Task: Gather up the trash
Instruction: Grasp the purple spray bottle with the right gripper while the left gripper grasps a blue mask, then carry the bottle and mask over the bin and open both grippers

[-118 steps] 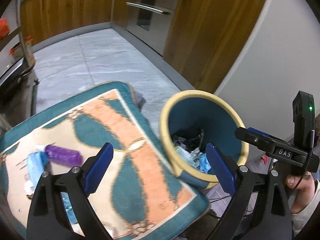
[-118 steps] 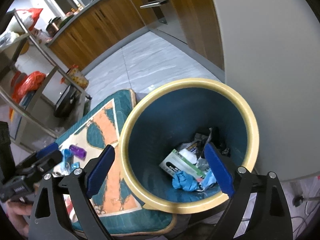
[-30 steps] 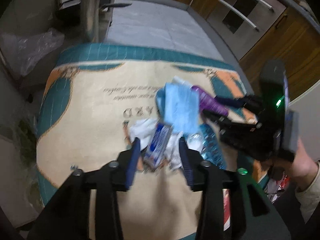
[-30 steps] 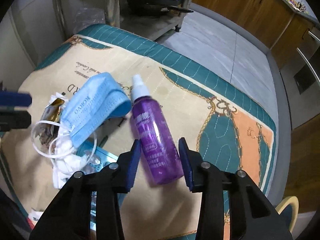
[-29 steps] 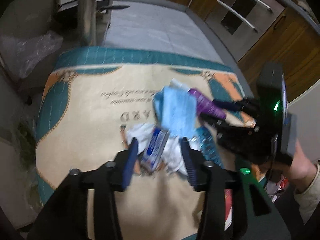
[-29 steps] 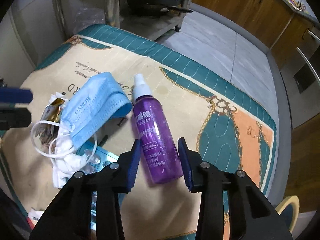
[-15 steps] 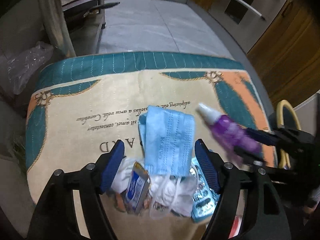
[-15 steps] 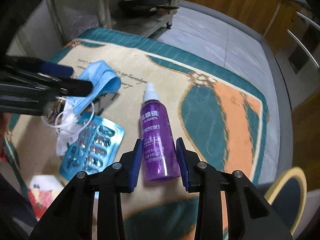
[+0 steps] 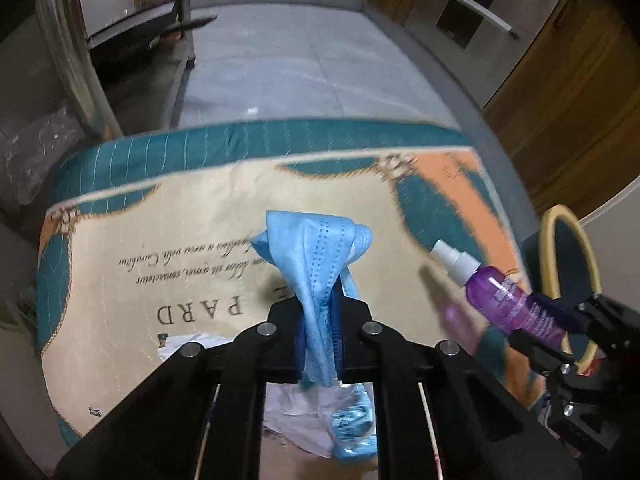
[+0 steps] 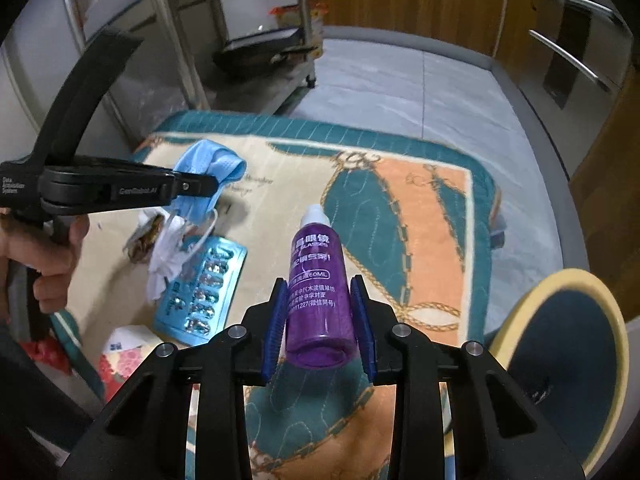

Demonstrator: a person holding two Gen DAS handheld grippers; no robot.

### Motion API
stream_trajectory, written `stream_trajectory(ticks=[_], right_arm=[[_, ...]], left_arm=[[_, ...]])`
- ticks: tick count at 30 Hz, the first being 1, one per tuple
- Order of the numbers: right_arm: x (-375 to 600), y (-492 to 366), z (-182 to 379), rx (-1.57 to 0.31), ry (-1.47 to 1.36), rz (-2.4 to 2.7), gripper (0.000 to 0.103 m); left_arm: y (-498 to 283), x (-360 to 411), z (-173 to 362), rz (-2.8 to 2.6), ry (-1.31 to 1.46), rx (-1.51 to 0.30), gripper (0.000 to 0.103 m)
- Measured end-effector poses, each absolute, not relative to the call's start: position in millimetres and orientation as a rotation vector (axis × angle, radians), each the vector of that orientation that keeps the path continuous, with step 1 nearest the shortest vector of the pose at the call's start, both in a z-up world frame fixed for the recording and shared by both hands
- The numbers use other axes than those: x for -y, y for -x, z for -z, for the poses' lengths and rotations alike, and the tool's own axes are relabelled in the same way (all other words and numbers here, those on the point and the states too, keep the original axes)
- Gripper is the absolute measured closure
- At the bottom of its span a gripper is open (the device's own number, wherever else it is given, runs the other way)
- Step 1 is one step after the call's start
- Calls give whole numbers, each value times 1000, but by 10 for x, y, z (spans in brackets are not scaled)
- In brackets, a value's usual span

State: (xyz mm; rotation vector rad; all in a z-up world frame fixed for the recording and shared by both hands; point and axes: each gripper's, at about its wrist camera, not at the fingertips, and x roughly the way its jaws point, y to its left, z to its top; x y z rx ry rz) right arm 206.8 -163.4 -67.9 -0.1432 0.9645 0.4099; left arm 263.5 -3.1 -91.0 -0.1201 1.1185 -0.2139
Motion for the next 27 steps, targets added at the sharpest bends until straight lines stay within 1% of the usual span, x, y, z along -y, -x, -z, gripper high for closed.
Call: stream_trajectory(ticks=[6, 13, 20, 27], right_arm=[[1847, -1932, 454, -906, 55, -397, 70], [2178, -1705, 279, -857, -53, -350, 70], [2592, -1503, 231, -829, -110, -255, 70], [3005, -1319, 238, -826, -149, -167, 70]], left_arm=[[-2541, 103, 576, 314, 223, -1039, 93], [-2466, 197, 357, 426, 343, -1005, 93], [-2342, 581, 259, 514, 324, -1017, 93], [-2180, 1223, 205, 618, 232, -1034, 93]])
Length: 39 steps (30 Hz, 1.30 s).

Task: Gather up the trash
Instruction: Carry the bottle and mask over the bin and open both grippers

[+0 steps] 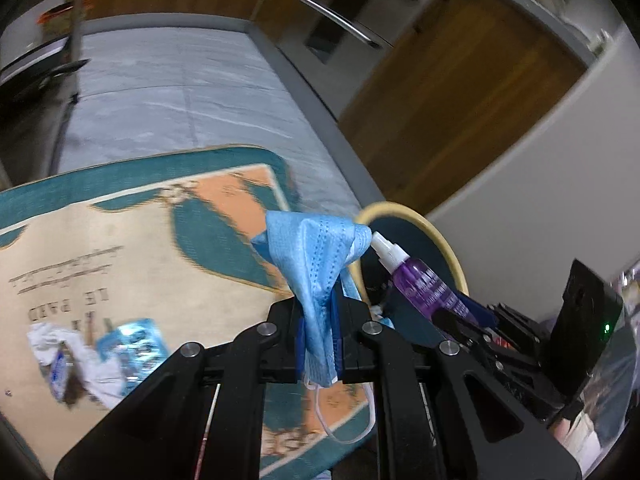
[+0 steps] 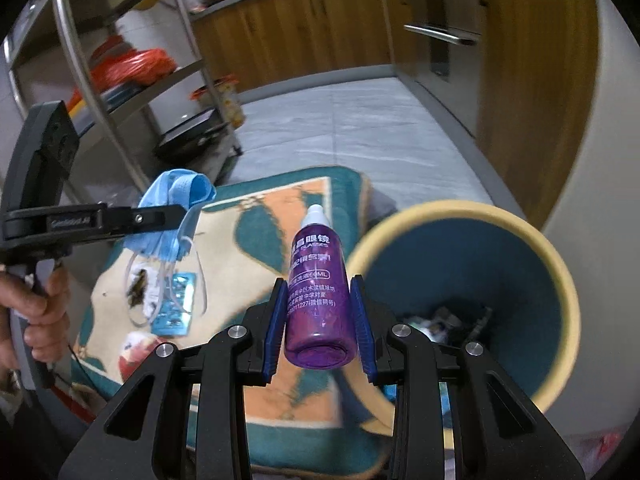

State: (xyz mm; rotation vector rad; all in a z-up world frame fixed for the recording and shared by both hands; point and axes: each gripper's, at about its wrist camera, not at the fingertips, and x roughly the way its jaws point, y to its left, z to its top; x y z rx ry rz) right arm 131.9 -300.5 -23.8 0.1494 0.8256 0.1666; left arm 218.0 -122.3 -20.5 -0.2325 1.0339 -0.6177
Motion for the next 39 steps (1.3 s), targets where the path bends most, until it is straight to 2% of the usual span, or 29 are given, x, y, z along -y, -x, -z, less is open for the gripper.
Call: stream_trajectory(ticks=[14, 25, 27, 29, 32, 39], right_arm=[[3800, -1047, 476, -904, -235, 19, 69], [3938, -974, 539, -941, -241, 78, 69], [3944, -979, 541, -945, -251, 79, 69], [3952, -977, 550, -950, -255, 82, 69], [3967, -1001, 567, -961, -268, 90, 69], [4023, -1001, 575, -960, -294, 97, 67]], left_arm=[[-1963, 2306, 258, 748, 81, -1074, 92], [-1879, 2934, 397, 771, -26, -1074, 92], [-1882, 2992, 428, 767, -31, -1067, 88], [-1879, 3031, 453, 765, -34, -1061, 72], [-1880, 3065, 464, 776, -29, -1048, 54], [-1882, 2952, 372, 769, -28, -1015, 40]])
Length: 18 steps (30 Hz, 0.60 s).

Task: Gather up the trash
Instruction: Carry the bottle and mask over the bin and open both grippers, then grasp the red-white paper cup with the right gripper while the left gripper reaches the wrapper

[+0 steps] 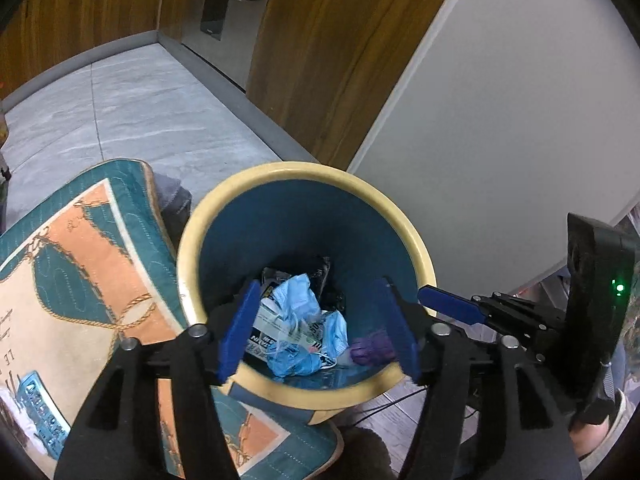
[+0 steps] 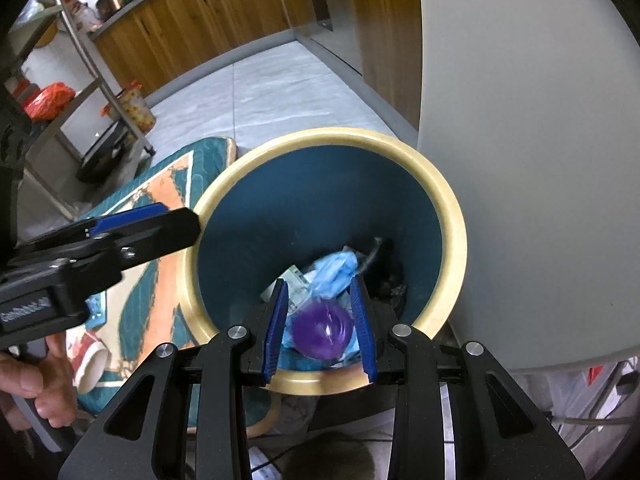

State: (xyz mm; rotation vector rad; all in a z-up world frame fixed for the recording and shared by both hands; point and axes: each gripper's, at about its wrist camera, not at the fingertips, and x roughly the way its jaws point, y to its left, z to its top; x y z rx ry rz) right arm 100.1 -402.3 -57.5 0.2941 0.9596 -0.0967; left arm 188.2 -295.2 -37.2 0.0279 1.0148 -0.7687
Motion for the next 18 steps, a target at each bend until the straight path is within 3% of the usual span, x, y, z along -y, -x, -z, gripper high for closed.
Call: stream_trajectory(ticks=[4, 11, 18], right_arm=[[4031, -993, 519, -926, -315, 92, 58], [3931, -1027, 430, -880, -343, 51, 43], [3619, -1129, 365, -868, -306, -21, 34]], left_arm=[[-1895, 2781, 275, 744, -13, -1005, 26], [-1939, 2264, 133, 675, 19, -979, 19], [-1938, 1598, 57, 578, 56, -961, 17]])
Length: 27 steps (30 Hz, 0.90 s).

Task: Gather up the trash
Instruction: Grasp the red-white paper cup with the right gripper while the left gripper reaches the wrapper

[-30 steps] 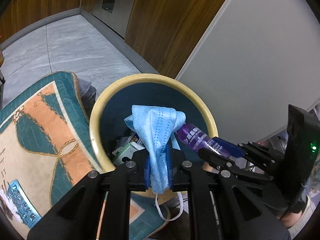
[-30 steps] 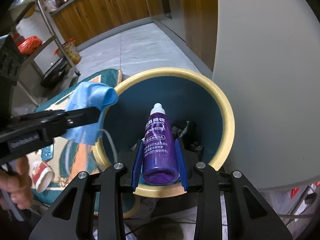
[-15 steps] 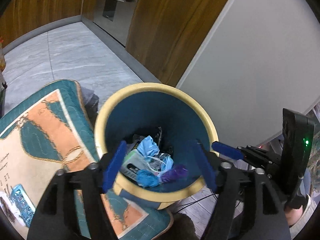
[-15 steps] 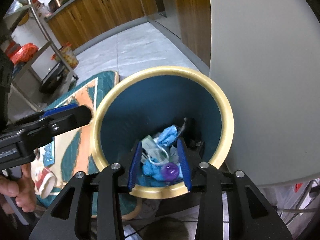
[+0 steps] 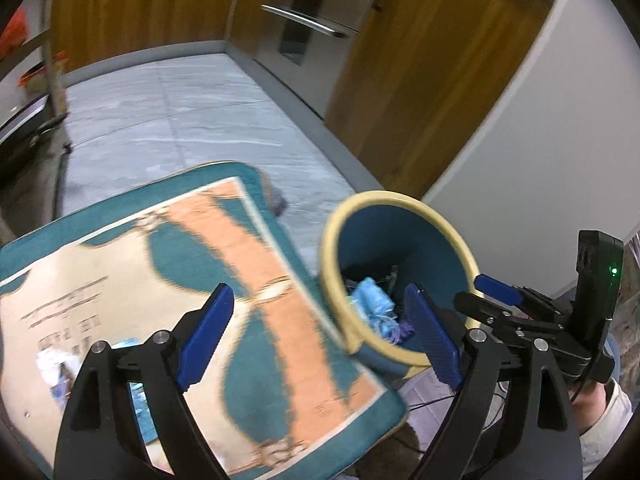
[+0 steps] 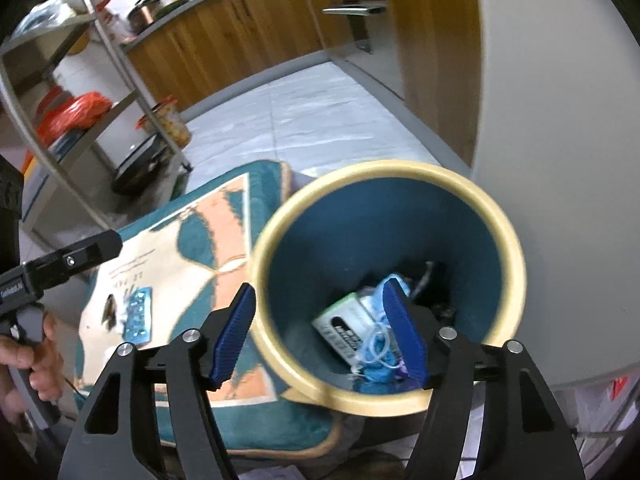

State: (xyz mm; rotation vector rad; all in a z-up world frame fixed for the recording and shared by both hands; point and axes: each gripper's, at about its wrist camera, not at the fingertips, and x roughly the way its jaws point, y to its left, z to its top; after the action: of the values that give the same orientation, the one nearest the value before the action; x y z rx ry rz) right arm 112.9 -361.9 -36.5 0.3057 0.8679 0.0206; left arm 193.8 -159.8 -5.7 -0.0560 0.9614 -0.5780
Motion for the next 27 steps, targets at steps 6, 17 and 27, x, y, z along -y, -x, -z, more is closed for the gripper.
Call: stream_trajectory(ticks=[6, 17, 27], right_arm=[[3231, -1182, 361, -885, -241, -103, 30], [2429, -1162, 410, -939, -120, -297, 27], [1734, -1110, 638, -1081, -211, -545, 27]], left_arm=[[-1871, 1037, 26, 497, 87, -956, 14], [-1672, 322, 58, 378, 107, -974, 14], [-1536, -259, 247, 250, 127, -1015, 14]])
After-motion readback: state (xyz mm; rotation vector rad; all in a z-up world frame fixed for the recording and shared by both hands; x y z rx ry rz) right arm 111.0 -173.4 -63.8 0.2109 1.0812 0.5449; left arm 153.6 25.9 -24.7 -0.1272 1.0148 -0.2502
